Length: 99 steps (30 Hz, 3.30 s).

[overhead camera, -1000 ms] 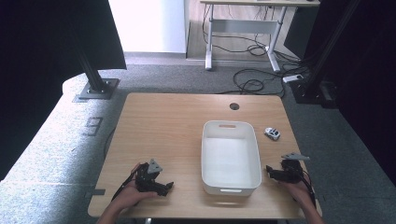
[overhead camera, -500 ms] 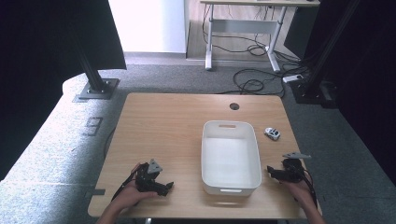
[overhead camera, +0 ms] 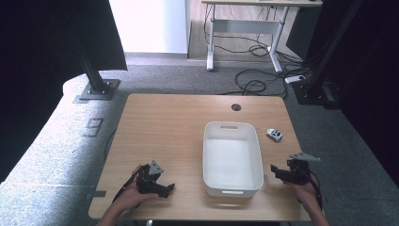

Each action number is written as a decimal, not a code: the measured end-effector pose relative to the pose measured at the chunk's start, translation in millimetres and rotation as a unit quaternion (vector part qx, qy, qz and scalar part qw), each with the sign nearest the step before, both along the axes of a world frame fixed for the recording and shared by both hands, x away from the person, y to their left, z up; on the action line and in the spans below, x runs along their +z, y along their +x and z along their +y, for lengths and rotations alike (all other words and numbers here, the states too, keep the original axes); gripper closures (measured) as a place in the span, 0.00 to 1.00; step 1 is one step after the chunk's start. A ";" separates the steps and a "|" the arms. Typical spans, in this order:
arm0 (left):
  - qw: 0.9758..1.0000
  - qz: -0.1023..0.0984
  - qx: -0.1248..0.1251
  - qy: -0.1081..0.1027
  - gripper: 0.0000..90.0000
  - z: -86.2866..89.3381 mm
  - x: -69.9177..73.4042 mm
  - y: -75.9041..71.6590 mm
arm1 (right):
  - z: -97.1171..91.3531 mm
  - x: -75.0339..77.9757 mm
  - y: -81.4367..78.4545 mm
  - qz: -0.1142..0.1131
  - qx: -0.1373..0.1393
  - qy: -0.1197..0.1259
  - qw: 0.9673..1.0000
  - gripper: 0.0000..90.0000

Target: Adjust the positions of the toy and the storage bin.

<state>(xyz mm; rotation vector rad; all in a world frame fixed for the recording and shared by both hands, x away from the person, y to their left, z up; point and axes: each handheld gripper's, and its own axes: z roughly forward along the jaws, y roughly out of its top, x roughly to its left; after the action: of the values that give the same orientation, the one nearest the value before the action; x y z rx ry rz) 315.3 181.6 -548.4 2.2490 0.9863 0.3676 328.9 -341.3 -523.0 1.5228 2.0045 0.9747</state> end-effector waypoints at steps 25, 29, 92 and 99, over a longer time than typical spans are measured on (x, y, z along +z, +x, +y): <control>1.000 0.000 -0.001 0.000 0.00 0.1 0.0 0.2 | 22.5 31.5 -18.7 -0.060 0.038 0.032 0.997 0.24; 1.000 0.000 -0.002 0.000 0.00 0.1 0.0 0.4 | 25.5 32.8 -19.3 -0.062 0.045 0.033 0.997 0.24; 1.000 0.000 -0.005 0.001 0.00 -1.0 0.1 1.9 | 73.9 30.9 -21.6 -0.047 0.096 0.024 0.994 0.48; 1.000 0.000 -0.006 0.001 0.00 -1.0 0.1 2.0 | 77.1 26.9 -19.3 -0.035 0.087 0.014 0.995 0.54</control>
<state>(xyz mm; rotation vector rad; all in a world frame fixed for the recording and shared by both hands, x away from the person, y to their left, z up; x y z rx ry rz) 317.2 180.6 -548.3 2.2550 0.9734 0.3635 309.6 -264.2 -496.1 1.3247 2.1095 1.1122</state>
